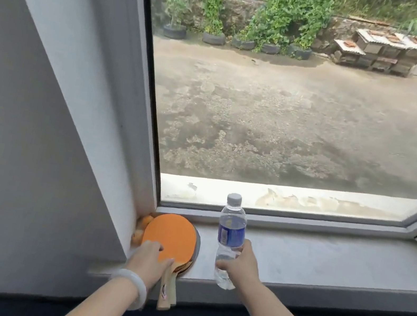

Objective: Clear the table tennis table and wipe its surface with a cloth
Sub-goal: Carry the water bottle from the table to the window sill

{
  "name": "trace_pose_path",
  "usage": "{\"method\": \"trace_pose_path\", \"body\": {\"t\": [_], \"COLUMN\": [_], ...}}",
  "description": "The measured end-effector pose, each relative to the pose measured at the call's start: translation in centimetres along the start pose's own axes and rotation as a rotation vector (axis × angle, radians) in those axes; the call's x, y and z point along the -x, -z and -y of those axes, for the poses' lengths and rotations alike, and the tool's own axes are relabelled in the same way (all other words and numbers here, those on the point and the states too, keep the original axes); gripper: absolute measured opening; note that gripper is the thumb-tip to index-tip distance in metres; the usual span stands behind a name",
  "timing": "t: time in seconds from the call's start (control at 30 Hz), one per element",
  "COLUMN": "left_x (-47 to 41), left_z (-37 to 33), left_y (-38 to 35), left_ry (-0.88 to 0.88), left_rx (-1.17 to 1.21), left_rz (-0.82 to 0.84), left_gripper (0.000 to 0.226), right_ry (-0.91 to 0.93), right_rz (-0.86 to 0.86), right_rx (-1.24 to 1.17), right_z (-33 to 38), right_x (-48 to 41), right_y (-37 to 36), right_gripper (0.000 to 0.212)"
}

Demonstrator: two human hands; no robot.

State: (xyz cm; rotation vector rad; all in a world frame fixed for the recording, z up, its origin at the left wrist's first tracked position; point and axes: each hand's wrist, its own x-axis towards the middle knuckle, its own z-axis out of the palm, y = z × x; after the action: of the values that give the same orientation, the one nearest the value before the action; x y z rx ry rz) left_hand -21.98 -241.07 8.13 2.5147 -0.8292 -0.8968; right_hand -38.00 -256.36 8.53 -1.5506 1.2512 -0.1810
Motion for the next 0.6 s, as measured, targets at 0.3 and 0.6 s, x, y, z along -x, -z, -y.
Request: {"method": "trace_pose_path", "body": {"t": [0.3, 0.6], "left_x": [-3.0, -3.8], "left_z": [-1.5, -3.0], "left_y": [0.2, -1.4], "left_ry": [0.139, 0.308], "left_rx": [-0.005, -0.011], "left_rz": [-0.011, -0.065], "left_gripper": [0.049, 0.052], "right_ry": [0.058, 0.219], "right_rz": [0.122, 0.285], "right_rx": [0.072, 0.090], "right_z": [2.4, 1.6], "right_x": [-7.6, -12.0], "right_y": [-1.3, -2.4], "right_gripper": [0.038, 0.053]}}
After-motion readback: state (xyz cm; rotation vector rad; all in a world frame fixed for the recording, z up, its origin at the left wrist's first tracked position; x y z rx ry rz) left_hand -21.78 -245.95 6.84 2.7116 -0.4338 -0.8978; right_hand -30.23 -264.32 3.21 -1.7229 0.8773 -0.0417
